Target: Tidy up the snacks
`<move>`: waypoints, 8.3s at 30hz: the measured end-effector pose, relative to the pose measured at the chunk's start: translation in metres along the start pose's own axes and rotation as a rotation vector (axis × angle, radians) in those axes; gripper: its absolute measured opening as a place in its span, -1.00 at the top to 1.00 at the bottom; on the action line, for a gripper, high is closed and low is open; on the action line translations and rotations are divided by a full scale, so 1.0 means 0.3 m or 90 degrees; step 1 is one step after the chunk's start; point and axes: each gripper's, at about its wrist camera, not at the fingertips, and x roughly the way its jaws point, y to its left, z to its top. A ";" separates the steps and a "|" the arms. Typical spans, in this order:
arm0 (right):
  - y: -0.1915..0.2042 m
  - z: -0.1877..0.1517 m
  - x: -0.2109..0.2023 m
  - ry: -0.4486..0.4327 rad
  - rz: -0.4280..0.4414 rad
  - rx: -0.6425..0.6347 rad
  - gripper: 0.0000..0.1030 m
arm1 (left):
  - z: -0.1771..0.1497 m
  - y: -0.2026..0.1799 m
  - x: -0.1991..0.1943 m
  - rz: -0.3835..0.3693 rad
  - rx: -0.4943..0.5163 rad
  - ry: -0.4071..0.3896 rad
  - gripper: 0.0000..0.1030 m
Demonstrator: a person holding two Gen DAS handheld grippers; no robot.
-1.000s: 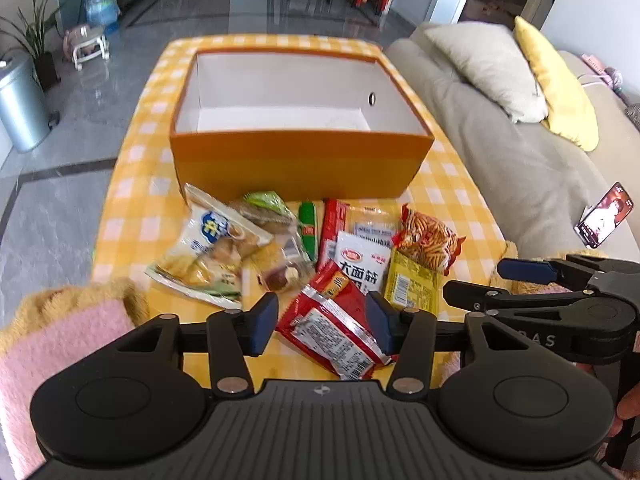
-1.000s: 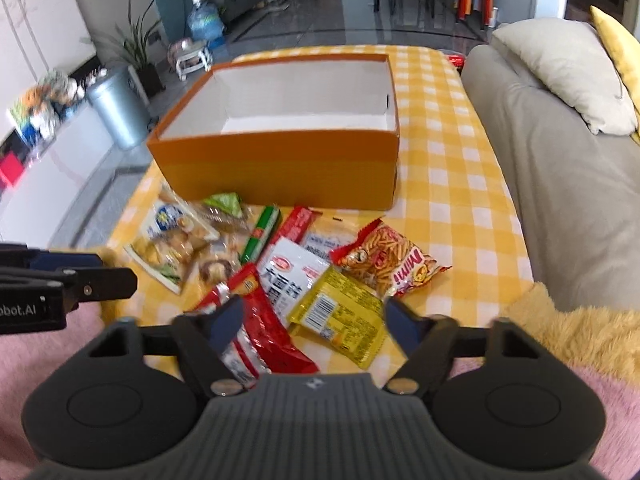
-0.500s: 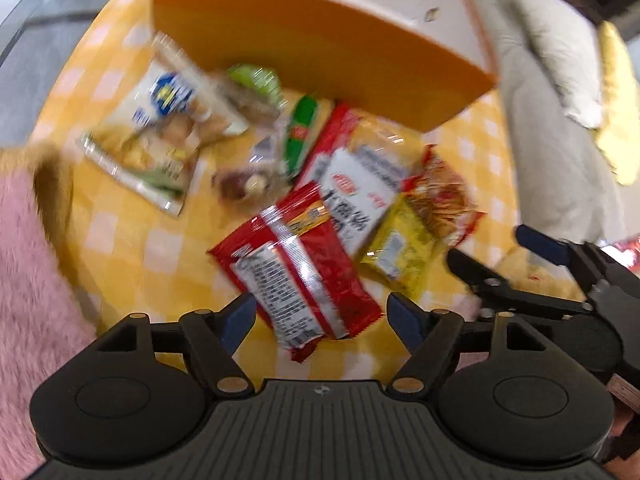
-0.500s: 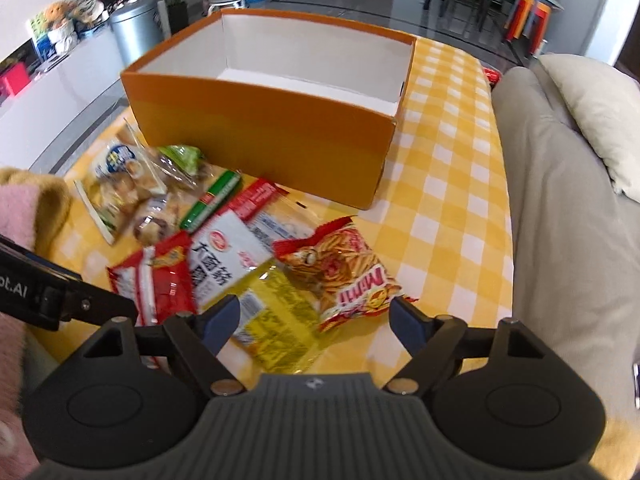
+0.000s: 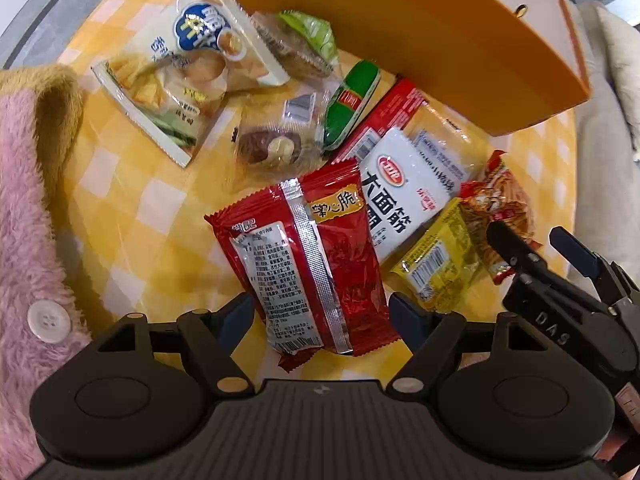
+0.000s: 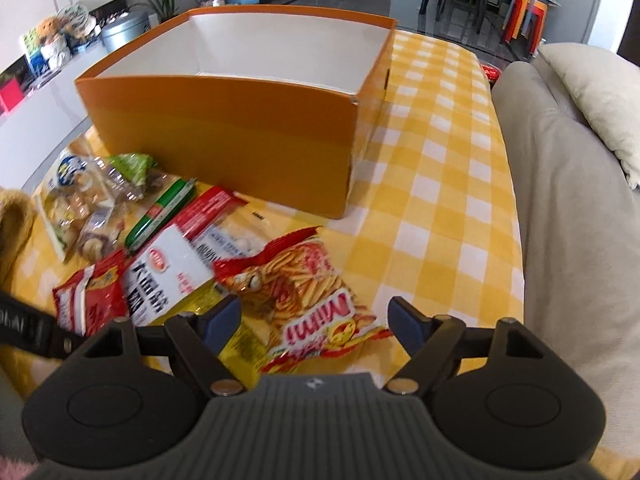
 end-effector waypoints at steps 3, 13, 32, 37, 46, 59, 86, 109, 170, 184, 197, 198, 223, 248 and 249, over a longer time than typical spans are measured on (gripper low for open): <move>-0.025 -0.001 0.030 0.006 0.025 0.028 -0.46 | -0.002 -0.006 0.027 0.019 0.001 0.003 -0.76; -0.037 -0.011 0.089 0.030 0.026 0.045 -0.27 | 0.014 -0.007 0.074 0.016 -0.003 0.002 -0.83; 0.014 -0.023 0.033 -0.009 -0.002 0.000 0.11 | -0.033 0.027 -0.078 -0.057 0.069 -0.069 -0.47; 0.033 -0.007 -0.038 -0.045 -0.031 0.006 0.13 | -0.033 0.047 -0.160 -0.082 0.096 -0.119 -0.47; 0.085 0.044 -0.203 -0.070 -0.015 0.094 0.16 | -0.013 0.065 -0.311 -0.130 0.164 -0.216 -0.46; 0.164 0.259 -0.356 -0.156 0.012 0.126 0.18 | 0.174 0.026 -0.551 -0.091 0.261 -0.347 -0.45; 0.146 0.638 0.112 0.028 0.042 0.149 0.19 | 0.650 -0.208 -0.317 0.095 0.450 -0.199 -0.45; 0.145 0.584 0.386 0.194 0.124 0.203 0.18 | 0.713 -0.231 -0.063 0.181 0.506 -0.031 -0.46; 0.350 0.186 -0.446 -0.155 -0.004 0.074 -0.63 | 0.047 0.163 -0.511 0.021 0.359 -0.377 -0.65; 0.334 -0.026 -0.193 0.012 0.011 0.216 -0.44 | 0.060 0.221 -0.294 0.052 0.361 -0.270 -0.65; 0.339 -0.010 -0.018 0.085 0.002 0.306 -0.44 | 0.183 0.187 -0.155 0.094 0.416 -0.219 -0.65; 0.342 -0.008 -0.009 0.087 -0.002 0.310 -0.46 | 0.189 0.191 -0.147 0.093 0.410 -0.216 -0.65; 0.443 0.003 0.075 0.074 -0.050 0.204 -0.10 | 0.218 0.170 -0.036 0.114 0.394 -0.223 -0.34; 0.403 0.010 -0.087 -0.011 -0.021 0.179 0.13 | 0.110 0.178 -0.261 0.054 0.331 -0.273 0.39; 0.405 0.011 -0.102 -0.020 -0.021 0.175 0.13 | 0.103 0.177 -0.274 0.052 0.331 -0.279 0.39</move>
